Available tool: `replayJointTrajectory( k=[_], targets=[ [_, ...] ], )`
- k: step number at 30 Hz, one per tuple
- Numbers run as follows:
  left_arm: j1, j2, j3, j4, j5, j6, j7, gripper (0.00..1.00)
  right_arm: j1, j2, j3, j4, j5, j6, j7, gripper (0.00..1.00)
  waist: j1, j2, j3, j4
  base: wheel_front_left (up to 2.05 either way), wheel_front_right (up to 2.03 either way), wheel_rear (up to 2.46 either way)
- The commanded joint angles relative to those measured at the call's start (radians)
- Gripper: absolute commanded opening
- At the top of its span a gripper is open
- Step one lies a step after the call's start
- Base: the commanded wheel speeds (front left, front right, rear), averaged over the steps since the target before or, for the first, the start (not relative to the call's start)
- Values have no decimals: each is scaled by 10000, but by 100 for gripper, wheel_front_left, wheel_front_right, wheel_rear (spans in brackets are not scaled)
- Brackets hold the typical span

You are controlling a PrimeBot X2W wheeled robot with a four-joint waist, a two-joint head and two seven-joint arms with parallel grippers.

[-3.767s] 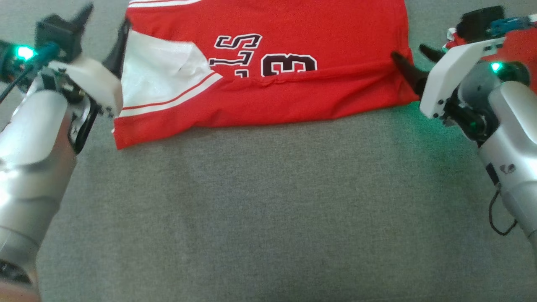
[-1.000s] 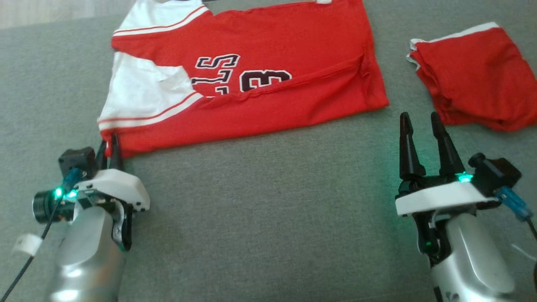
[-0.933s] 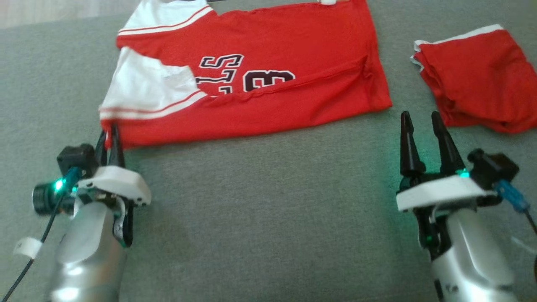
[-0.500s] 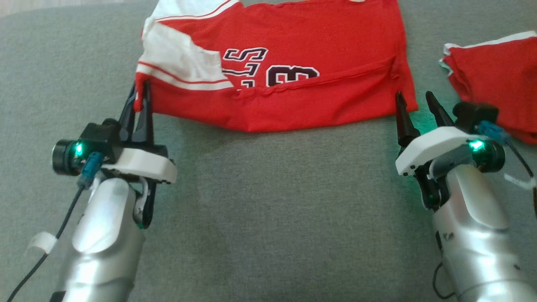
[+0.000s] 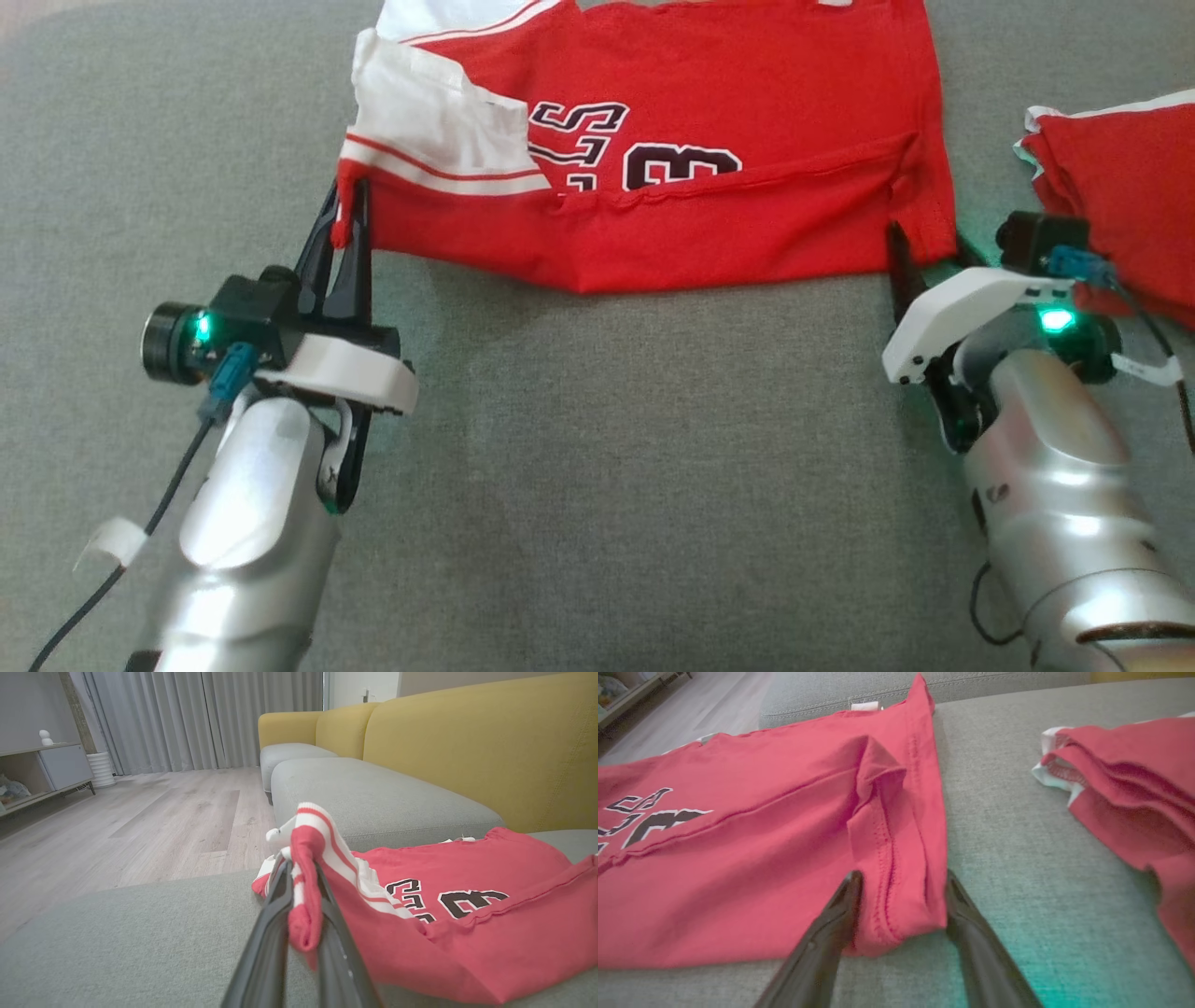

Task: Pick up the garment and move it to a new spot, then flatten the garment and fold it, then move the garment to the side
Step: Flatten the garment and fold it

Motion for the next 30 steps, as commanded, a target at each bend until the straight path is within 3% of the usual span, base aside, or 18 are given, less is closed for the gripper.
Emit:
replayJointTrajectory(
  k=[1,15,24,30],
  targets=[
    [-44,247,306,-246,18,-14,-27,0,-46,135,312,-31,77,-7,-58,0,0,0,-51,-17,0,0,0],
    [1488,729,465,831,-382,254,862,0,960,135,1087,792,1866,-7,-1556,0,0,0,-1982,-471,0,0,0],
    [2809,916,400,282,-726,259,1816,0,1964,135,1319,668,2500,-7,-1134,0,0,0,-2690,-650,0,0,0],
    [3544,1010,326,-516,-872,359,2378,0,2694,135,999,205,2302,-7,-842,0,0,0,-2908,-675,0,0,0]
  ],
)
